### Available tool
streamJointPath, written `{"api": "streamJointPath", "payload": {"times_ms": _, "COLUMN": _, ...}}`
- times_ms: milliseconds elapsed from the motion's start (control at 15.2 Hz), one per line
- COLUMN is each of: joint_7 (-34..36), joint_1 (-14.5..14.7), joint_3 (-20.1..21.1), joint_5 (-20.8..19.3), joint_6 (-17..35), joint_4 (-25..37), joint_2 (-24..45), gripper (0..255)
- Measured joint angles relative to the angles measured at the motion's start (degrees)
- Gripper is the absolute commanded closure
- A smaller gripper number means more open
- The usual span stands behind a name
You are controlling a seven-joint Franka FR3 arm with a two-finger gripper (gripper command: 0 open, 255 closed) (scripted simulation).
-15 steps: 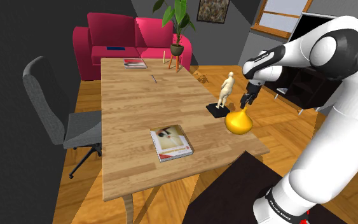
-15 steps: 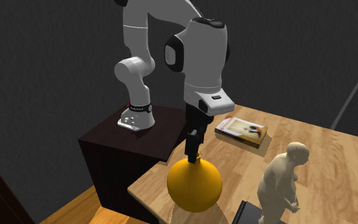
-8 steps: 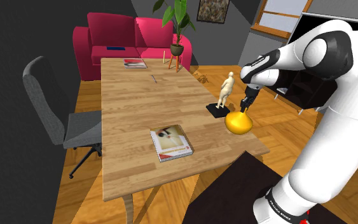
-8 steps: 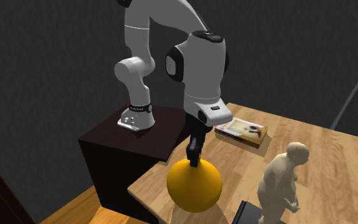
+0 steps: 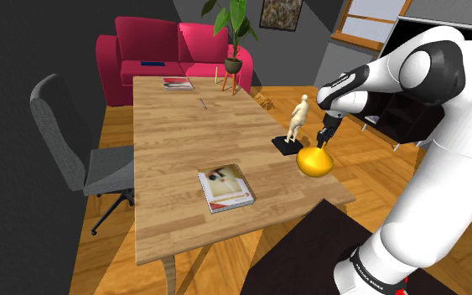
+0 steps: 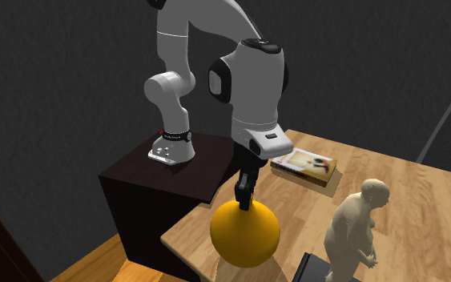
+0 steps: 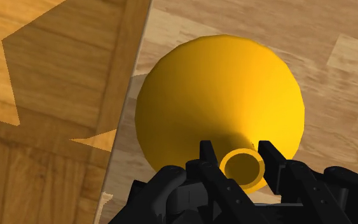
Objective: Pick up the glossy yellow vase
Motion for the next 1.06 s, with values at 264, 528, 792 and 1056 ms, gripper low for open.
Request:
{"api": "streamJointPath", "payload": {"times_ms": 264, "joint_7": 1.04, "joint_1": 0.41, "joint_3": -0.32, "joint_5": -1.46, "joint_6": -2.16, "joint_4": 0.66, "joint_2": -1.74, "gripper": 255}}
{"api": "streamJointPath", "payload": {"times_ms": 528, "joint_7": 2.02, "joint_1": 0.72, "joint_3": -0.59, "joint_5": -2.92, "joint_6": -4.81, "joint_4": 1.82, "joint_2": -3.60, "gripper": 255}}
{"api": "streamJointPath", "payload": {"times_ms": 792, "joint_7": 2.89, "joint_1": 0.94, "joint_3": -0.79, "joint_5": -4.39, "joint_6": -7.78, "joint_4": 3.23, "joint_2": -5.55, "gripper": 255}}
{"api": "streamJointPath", "payload": {"times_ms": 1056, "joint_7": 3.53, "joint_1": 1.09, "joint_3": -0.84, "joint_5": -5.39, "joint_6": -10.42, "joint_4": 4.75, "joint_2": -6.95, "gripper": 255}}
